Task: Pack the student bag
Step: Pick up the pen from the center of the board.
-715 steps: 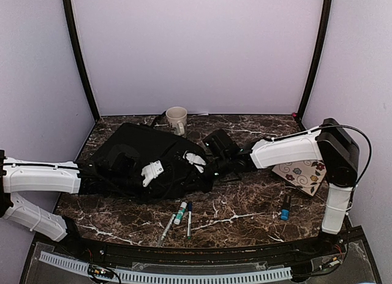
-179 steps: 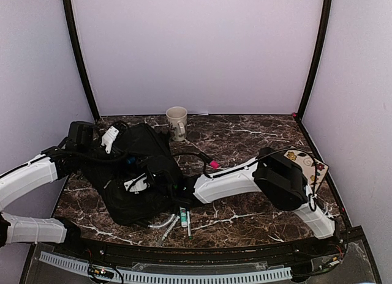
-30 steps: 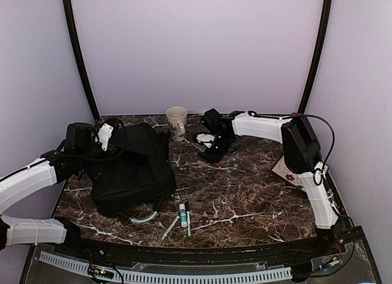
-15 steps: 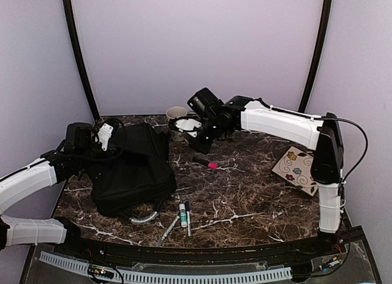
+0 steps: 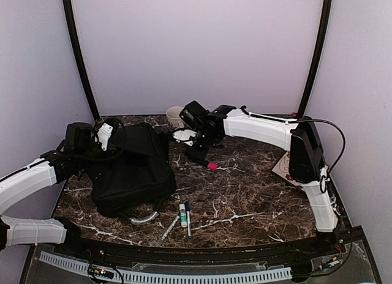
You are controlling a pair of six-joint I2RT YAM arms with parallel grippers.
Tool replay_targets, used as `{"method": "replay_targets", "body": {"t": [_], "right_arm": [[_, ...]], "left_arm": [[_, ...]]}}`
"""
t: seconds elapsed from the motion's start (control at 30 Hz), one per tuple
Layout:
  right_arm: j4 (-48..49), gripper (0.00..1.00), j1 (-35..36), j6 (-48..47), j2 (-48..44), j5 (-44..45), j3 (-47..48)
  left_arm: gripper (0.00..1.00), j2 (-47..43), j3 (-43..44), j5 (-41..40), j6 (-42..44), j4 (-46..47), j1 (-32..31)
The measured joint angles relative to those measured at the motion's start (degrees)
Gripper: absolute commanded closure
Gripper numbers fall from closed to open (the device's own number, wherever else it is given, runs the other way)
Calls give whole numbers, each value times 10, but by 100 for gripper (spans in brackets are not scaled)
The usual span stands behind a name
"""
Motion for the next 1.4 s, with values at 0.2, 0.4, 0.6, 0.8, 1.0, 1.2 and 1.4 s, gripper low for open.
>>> {"method": "replay_targets", "body": {"t": [0.2, 0.4, 0.6, 0.8, 1.0, 1.2, 1.4], "right_arm": [[-37, 52, -51, 24, 48, -21, 28], [-45, 53, -76, 42, 76, -49, 49], [-51, 53, -85, 52, 95, -75, 59], [-59, 61, -86, 63, 111, -81, 66], [-62, 70, -86, 73, 125, -76, 66], [-62, 84, -86, 79, 126, -77, 64], [-49, 91, -77, 74, 95, -61, 16]], "left_arm": [[100, 0, 0, 2, 0, 0, 0], [100, 0, 0, 2, 0, 0, 0], [100, 0, 0, 2, 0, 0, 0], [100, 0, 0, 3, 0, 0, 0], [100, 0, 0, 3, 0, 0, 1], [100, 0, 0, 4, 0, 0, 1], [100, -1, 0, 4, 0, -1, 1]]}}
